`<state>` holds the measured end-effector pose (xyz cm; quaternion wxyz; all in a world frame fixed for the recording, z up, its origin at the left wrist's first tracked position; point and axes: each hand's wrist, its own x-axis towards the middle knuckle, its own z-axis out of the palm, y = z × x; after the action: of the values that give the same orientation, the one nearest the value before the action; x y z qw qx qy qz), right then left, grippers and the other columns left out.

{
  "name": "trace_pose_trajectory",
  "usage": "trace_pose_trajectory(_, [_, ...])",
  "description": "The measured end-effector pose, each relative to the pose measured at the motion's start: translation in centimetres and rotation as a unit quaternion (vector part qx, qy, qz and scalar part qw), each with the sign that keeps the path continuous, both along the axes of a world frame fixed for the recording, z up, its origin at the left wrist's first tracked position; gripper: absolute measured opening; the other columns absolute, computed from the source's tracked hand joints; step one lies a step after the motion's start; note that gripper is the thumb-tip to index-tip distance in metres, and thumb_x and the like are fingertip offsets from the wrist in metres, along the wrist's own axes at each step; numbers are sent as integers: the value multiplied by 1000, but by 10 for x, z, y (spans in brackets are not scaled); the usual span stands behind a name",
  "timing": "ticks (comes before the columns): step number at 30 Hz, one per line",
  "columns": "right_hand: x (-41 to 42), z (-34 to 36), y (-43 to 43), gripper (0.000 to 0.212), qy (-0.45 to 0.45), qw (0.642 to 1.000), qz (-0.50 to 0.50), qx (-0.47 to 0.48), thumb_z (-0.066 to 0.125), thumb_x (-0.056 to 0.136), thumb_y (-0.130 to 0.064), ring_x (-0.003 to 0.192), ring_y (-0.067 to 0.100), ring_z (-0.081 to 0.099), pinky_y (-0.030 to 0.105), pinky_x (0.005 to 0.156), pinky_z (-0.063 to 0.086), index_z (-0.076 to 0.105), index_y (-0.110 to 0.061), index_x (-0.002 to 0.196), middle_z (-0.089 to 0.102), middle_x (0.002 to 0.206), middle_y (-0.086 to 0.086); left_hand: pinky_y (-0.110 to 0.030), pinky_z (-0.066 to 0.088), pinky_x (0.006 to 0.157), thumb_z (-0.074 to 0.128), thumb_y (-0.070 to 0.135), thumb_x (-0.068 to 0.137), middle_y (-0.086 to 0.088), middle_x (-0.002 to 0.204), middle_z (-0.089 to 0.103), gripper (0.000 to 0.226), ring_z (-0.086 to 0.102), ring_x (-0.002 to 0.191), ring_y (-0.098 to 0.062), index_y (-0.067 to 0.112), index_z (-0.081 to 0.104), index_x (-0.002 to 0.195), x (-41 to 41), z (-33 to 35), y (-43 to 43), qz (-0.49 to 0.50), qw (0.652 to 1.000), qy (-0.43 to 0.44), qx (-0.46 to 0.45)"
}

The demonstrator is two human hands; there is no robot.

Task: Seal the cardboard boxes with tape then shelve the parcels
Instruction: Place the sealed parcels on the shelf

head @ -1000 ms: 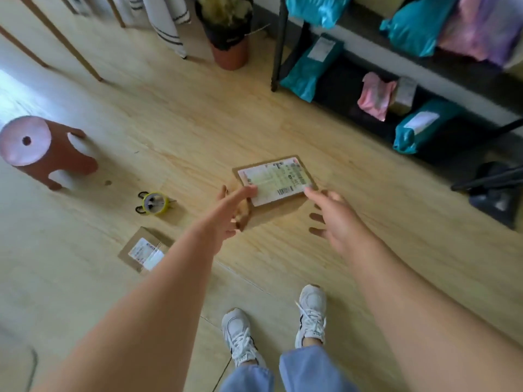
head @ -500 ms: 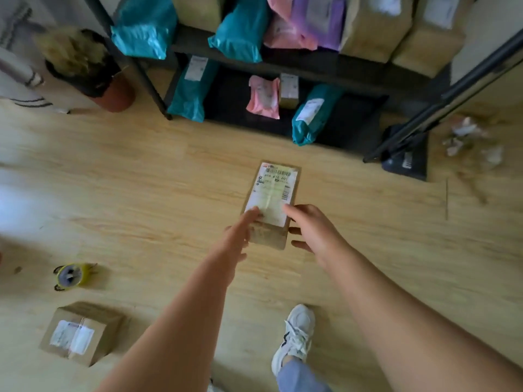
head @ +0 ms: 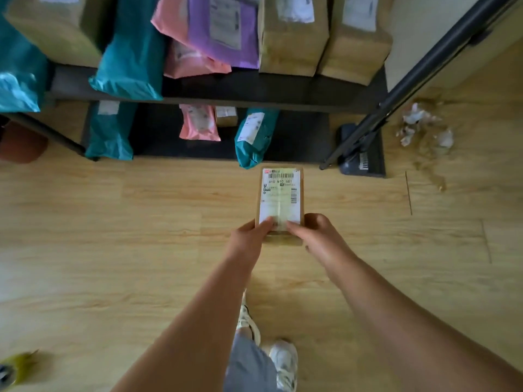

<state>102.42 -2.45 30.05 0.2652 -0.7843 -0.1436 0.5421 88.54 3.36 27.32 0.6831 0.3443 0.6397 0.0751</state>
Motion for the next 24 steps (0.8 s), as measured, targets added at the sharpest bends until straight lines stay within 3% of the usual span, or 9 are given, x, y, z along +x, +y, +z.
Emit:
trace_pose_trajectory(3, [25,-28,26,46,-16,1000,-12,1,71,86,-50,106,14,64,37,91,51,61,-23,123,70,113,-8,-37,51,91,60,47,92,0,85,69,25,57,80,-17,25,72,96,31,-28,33,-62,997,27,29])
trace_pose_trajectory(8, [69,-90,68,45,-52,999,-2,16,63,92,-51,107,17,64,43,100,50,62,-26,130,70,117,-4,-44,55,92,54,50,95,5,88,66,39,61,86,-19,19,68,114,81,-87,80,-103,990,57,82])
trace_pose_trajectory(12, [103,-160,93,48,-81,996,2,36,59,94,-53,111,20,63,44,101,50,61,-25,134,67,122,-4,-35,53,76,51,44,97,2,92,68,35,61,78,-18,19,63,117,116,-154,103,-135,979,58,143])
trace_pose_trajectory(14, [121,-195,111,46,-106,993,4,51,59,95,-53,107,18,63,42,99,51,61,-26,132,67,116,-7,-30,46,62,56,40,94,1,82,67,35,57,65,-16,14,63,116,133,-189,116,-109,977,48,176])
trace_pose_trajectory(16, [140,-232,129,40,-116,990,-1,76,60,95,-50,101,16,63,39,95,53,64,-27,127,67,106,-11,-27,39,57,59,38,88,4,73,63,37,52,58,-15,12,63,113,152,-223,129,-88,976,38,196])
trace_pose_trajectory(22, [182,-323,171,27,-156,978,-21,133,60,93,-50,82,8,62,25,69,49,68,-31,111,67,91,-15,-28,34,55,51,33,97,1,89,62,26,54,69,-14,12,61,108,194,-304,159,-74,956,65,276])
trace_pose_trajectory(24, [198,-343,189,31,-169,975,-21,145,57,94,-54,89,9,63,28,76,52,65,-32,114,67,98,-14,-29,41,63,50,37,97,-1,100,64,25,59,81,-18,17,60,110,212,-320,180,-91,944,80,306])
